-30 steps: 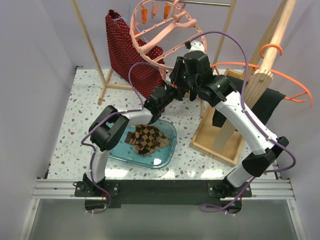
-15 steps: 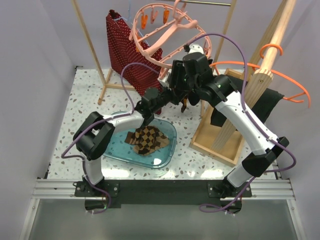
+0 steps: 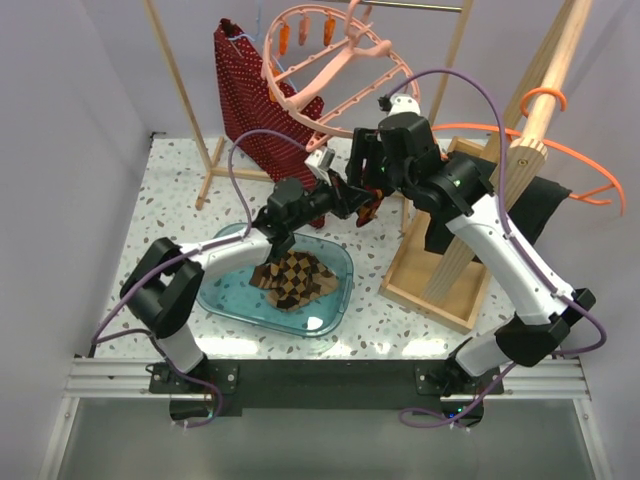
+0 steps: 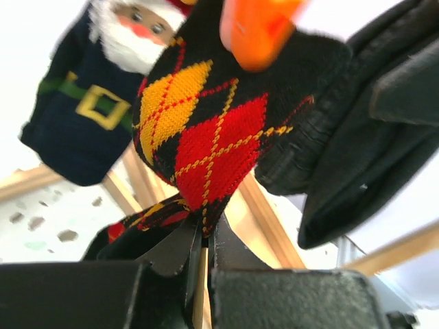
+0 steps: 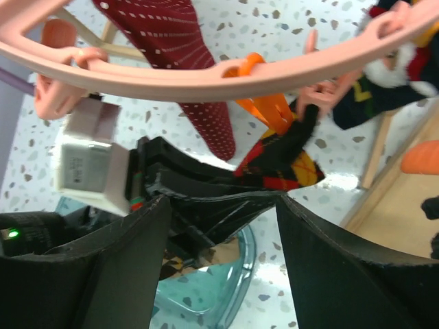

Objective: Remove the socks clipped to the hanger

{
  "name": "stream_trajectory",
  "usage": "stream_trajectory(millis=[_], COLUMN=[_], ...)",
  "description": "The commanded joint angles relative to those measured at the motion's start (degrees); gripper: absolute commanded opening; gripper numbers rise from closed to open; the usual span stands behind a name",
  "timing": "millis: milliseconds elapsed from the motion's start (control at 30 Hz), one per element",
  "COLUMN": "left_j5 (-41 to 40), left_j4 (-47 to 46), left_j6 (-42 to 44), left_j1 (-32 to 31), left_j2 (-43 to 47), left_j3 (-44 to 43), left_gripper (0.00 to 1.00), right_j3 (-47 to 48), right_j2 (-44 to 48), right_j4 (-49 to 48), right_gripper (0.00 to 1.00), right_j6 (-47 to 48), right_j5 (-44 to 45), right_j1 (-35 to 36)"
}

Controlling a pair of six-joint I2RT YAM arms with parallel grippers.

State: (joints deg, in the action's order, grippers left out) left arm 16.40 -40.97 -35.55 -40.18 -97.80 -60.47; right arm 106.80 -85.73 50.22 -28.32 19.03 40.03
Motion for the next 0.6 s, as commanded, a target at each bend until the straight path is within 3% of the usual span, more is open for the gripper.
stream_trajectory(millis=[0, 233, 567], left_j5=[3.7, 4.3, 5.3], left_j4=[-2.4, -0.8, 0.5], left_j6=[-3.6, -3.6, -4.5], left_j1=[0.1, 0.2, 0.2], left_j2=[4.2, 8.5, 12.5], left_j3=[2.4, 5.3, 7.8], left_gripper=[0.0, 0.0, 0.0], right_j3=[-0.3, 1.9, 8.7], right_j2=[2.8, 2.5, -3.9], right_j4=[2.5, 3.0, -0.9], right_gripper=[0.66, 0.6, 0.55], right_j6=[0.6, 2.0, 1.1], right_j5=[6.2, 13.4, 13.2], right_j1=[0.0, -0.1, -0.7])
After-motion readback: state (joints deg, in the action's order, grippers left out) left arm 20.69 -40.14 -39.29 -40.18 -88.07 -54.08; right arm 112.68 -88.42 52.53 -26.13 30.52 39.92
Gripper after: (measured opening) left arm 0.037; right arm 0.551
